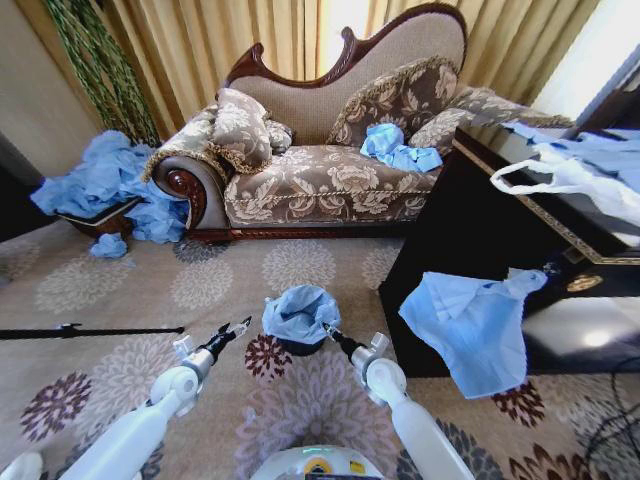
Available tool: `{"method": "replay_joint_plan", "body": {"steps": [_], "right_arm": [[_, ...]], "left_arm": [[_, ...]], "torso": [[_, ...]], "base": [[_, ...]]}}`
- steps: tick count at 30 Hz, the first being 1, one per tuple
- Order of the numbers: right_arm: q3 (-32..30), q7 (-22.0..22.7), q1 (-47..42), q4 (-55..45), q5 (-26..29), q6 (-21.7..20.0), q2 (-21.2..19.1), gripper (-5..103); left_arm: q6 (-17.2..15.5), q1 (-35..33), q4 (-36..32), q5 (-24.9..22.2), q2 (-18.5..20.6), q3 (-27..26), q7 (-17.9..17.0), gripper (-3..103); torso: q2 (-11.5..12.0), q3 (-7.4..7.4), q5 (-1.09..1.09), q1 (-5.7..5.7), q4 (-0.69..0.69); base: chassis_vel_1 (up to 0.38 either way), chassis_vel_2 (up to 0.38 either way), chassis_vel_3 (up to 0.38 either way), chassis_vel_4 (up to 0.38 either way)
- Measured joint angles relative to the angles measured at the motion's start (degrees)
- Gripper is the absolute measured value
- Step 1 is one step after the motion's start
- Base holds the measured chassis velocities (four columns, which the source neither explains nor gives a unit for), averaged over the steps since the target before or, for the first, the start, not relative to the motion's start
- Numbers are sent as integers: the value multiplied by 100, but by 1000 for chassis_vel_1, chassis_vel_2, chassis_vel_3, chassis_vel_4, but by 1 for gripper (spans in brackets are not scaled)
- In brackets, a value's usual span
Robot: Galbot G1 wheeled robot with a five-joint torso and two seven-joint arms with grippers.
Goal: Place a garbage bag over the trash bin.
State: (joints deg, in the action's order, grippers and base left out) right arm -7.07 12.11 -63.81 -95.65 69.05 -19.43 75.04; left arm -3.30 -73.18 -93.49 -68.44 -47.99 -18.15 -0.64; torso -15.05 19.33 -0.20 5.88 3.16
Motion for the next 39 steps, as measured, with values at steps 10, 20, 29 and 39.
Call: {"method": "replay_joint_plan", "body": {"steps": [10,20,29,39], "right_arm": [[55,-269,49,-41,-46,209,22,3],[5,-441,-127,-46,-105,277,-2,0],[146,-600,-107,429,-611,386,104,0],[318,-795,116,1149,-1446,649,365,0]], "left_arm": [[33,13,105,12,-31,11,11,100],[49,20,165,13,-29,9,26,100],[50,126,188,16,-29,120,28,100],[51,123,167,19,-13,134,24,100]], "torso": [[0,1,0,0,0],[0,0,0,0,0],[0,0,0,0,0],[2,0,0,0,0]], "base": [[0,0,0,0],[0,0,0,0],[0,0,0,0],[0,0,0,0]]}}
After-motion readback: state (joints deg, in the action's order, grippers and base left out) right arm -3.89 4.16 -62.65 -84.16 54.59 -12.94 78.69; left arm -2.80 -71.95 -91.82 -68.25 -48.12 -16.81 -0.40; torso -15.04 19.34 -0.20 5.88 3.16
